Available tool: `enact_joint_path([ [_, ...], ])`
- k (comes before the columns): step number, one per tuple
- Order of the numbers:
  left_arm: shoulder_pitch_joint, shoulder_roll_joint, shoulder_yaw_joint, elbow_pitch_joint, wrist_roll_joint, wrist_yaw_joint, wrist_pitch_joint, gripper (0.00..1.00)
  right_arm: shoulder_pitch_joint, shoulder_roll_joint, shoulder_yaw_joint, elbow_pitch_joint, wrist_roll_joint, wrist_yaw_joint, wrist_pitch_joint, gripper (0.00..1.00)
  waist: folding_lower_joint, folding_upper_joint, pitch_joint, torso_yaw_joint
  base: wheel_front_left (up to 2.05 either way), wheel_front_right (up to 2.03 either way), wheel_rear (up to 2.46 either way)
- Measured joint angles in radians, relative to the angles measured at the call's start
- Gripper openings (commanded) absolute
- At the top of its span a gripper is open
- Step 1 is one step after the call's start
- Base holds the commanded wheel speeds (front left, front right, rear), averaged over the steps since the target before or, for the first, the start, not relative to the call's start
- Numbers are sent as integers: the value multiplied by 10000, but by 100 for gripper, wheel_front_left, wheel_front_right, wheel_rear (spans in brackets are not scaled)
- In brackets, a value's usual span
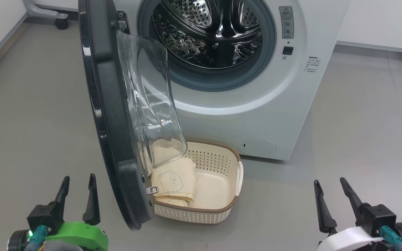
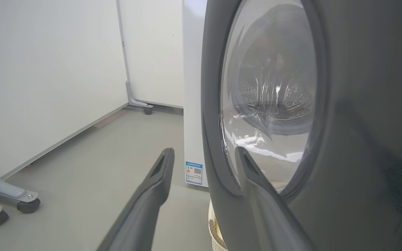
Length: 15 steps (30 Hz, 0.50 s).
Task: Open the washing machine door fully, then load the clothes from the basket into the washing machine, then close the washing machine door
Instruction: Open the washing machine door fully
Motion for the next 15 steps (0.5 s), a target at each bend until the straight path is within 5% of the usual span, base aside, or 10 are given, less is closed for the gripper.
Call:
enact_joint_path([
  [2,8,0,-2,8,0,0,0,0,59,35,-25,0,-2,0,0,100,0,0,1,2,0,0,0],
  [15,8,0,2,-12,61,-8,0,0,131,176,-190,6,-224,4,0,100,0,0,-35,90,0,0,0],
])
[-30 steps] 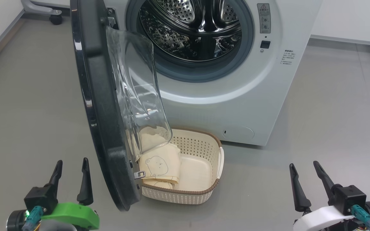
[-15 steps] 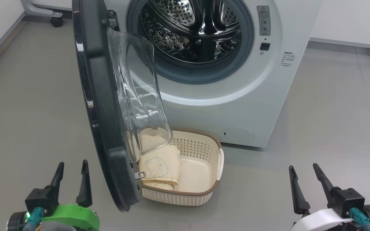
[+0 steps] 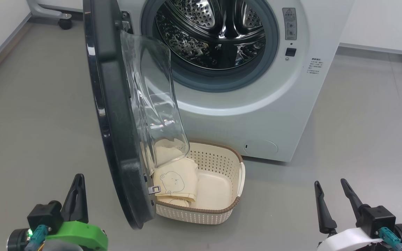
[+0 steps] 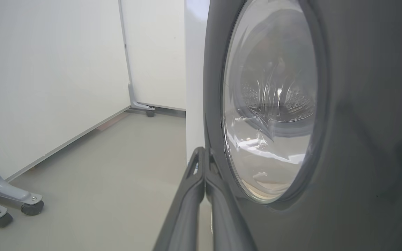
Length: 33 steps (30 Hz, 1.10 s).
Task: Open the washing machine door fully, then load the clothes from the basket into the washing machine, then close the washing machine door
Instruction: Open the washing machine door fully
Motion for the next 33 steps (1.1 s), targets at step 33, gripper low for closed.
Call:
enact_joint_path([
  [33,-1903,280,-1158,-5841,1651,-454,-61,0,154,357,-180,194,-395,353,0,100,0,0,-282,-91,0,0,0],
])
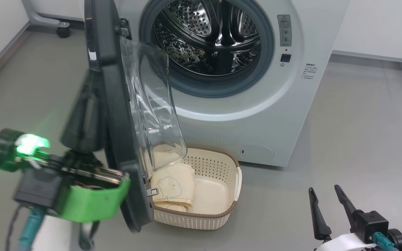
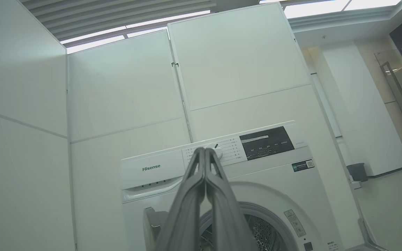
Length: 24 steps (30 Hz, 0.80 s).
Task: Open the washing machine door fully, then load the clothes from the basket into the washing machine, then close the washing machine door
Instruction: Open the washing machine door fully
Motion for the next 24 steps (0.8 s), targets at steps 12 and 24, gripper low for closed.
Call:
enact_joint_path([
  [12,1216,-128,-2897,150,-675,-339,982,0,10,178,-79,96,-98,104,0,100,0,0,-114,-295,0,0,0],
  [24,2156,-75,-3712,811,-660,-337,1964,0,15,245,-174,115,-180,194,0,100,0,0,-41,-301,0,0,0],
])
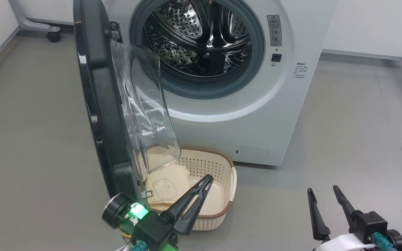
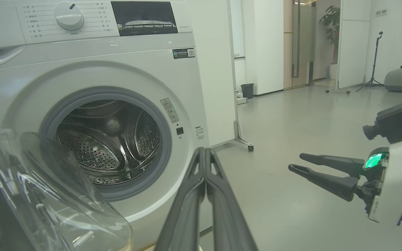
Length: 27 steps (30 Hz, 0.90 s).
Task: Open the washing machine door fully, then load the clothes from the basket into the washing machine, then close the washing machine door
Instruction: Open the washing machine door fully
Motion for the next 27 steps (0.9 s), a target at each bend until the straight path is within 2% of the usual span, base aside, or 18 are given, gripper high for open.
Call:
enact_joint_path([
  [10,476,161,1151,355,134,892,171,0,3,23,-157,17,-10,8,0,100,0,0,91,66,0,0,0],
  [27,572,205,1753,1210,-111,1262,401,0,3,90,-267,113,-111,113,0,100,0,0,230,61,0,0,0],
])
